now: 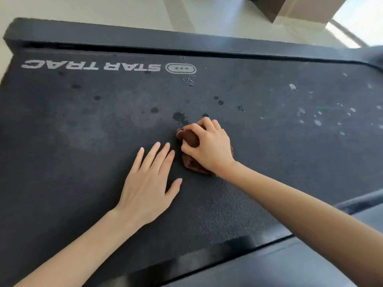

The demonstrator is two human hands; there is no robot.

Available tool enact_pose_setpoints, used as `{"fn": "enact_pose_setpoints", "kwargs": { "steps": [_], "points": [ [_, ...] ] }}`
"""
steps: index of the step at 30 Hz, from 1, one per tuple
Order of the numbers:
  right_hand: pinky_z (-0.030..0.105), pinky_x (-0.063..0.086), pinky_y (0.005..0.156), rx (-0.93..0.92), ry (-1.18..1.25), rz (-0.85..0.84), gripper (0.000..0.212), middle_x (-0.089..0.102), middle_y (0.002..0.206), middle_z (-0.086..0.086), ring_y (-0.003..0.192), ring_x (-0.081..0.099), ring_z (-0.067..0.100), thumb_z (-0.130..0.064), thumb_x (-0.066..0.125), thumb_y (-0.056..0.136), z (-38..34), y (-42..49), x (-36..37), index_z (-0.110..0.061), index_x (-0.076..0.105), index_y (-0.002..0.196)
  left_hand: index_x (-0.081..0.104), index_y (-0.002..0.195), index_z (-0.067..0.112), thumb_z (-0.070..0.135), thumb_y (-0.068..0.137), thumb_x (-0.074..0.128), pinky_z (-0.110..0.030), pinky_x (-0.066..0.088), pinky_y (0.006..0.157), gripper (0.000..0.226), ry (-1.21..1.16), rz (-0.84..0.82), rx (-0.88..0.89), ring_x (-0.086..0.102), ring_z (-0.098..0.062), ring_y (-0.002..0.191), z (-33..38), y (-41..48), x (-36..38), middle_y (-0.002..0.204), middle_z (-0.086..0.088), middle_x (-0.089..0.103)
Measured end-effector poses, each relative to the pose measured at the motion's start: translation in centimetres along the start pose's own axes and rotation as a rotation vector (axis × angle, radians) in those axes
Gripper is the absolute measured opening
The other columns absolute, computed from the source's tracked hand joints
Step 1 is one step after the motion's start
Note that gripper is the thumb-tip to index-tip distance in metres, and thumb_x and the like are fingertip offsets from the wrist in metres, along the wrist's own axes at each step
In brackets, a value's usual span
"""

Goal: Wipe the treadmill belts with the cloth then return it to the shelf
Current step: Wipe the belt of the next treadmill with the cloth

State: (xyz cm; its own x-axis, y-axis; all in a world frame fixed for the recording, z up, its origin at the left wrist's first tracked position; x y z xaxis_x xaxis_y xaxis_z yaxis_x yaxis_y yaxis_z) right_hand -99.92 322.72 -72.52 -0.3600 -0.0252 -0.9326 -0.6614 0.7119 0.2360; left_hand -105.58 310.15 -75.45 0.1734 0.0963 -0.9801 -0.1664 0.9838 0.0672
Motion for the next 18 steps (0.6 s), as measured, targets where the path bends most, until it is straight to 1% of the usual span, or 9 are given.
{"fn": "enact_pose_setpoints", "kwargs": {
  "steps": [4, 6, 9, 12, 16, 18],
  "points": [
    [0.039, 0.046, 0.077, 0.174, -0.028, 0.048, 0.032, 0.055, 0.104, 0.001, 0.099, 0.049, 0.025, -0.041, 0.062, 0.08, 8.5, -1.4, -2.8, -0.026, 0.066, 0.107, 0.041, 0.14, 0.004, 0.048, 0.09, 0.03, -0.046, 0.022, 0.115, 0.067, -0.015, 0.001, 0.056, 0.026, -0.027, 0.141, 3.6, 2.0, 0.8, 0.15, -0.011, 0.034],
    [0.038, 0.045, 0.078, 0.278, -0.039, 0.085, 0.03, 0.054, 0.103, 0.0, 0.101, 0.048, 0.025, -0.042, 0.061, 0.079, 13.0, -2.6, -4.4, -0.028, 0.066, 0.106, 0.04, 0.14, 0.004, 0.048, 0.09, 0.028, -0.047, 0.021, 0.115, 0.067, -0.026, 0.007, 0.08, 0.026, -0.028, 0.141, 5.1, 3.1, 1.1, 0.15, -0.011, 0.034],
    [0.035, 0.042, 0.076, 0.403, -0.06, 0.135, 0.028, 0.054, 0.103, 0.0, 0.104, 0.048, 0.025, -0.043, 0.061, 0.08, 18.7, -4.3, -6.6, -0.03, 0.064, 0.104, 0.034, 0.143, 0.006, 0.049, 0.094, 0.028, -0.045, 0.016, 0.117, 0.066, -0.05, -0.005, 0.126, 0.019, -0.027, 0.143, 7.6, 4.9, 1.8, 0.153, -0.009, 0.028],
    [0.032, 0.039, 0.074, 0.478, -0.091, 0.153, 0.029, 0.054, 0.104, 0.001, 0.106, 0.048, 0.025, -0.043, 0.061, 0.081, 22.8, -5.5, -8.2, -0.028, 0.064, 0.106, 0.027, 0.147, 0.009, 0.05, 0.092, 0.026, -0.044, 0.009, 0.118, 0.068, -0.065, -0.019, 0.171, 0.011, -0.025, 0.145, 10.6, 7.0, 2.7, 0.156, -0.007, 0.02],
    [0.031, 0.037, 0.072, 0.524, -0.121, 0.192, 0.029, 0.055, 0.103, 0.001, 0.105, 0.048, 0.025, -0.044, 0.06, 0.08, 27.0, -6.8, -9.7, -0.029, 0.064, 0.105, 0.026, 0.147, 0.012, 0.049, 0.095, 0.03, -0.043, 0.006, 0.118, 0.064, -0.089, -0.02, 0.275, 0.009, -0.022, 0.145, 15.7, 10.0, 3.8, 0.157, -0.004, 0.019],
    [0.031, 0.036, 0.072, 0.534, -0.127, 0.204, 0.029, 0.054, 0.101, 0.001, 0.103, 0.048, 0.025, -0.044, 0.061, 0.08, 28.9, -7.2, -10.3, -0.029, 0.064, 0.104, 0.022, 0.148, 0.014, 0.05, 0.095, 0.027, -0.042, 0.003, 0.118, 0.064, -0.07, -0.027, 0.321, 0.006, -0.021, 0.145, 18.3, 11.6, 4.5, 0.158, -0.003, 0.016]
  ]
}}
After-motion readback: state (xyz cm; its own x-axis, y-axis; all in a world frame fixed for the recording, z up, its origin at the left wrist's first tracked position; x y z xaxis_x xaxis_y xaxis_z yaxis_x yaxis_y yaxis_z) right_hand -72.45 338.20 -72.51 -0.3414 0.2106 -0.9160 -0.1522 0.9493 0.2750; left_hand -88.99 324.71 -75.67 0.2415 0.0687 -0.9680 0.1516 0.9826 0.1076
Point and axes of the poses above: each hand's wrist, its own y-axis towards the middle knuckle, its own x-axis out of the palm, z = x × y, the point moved 10 cm from there along y, towards the middle knuckle
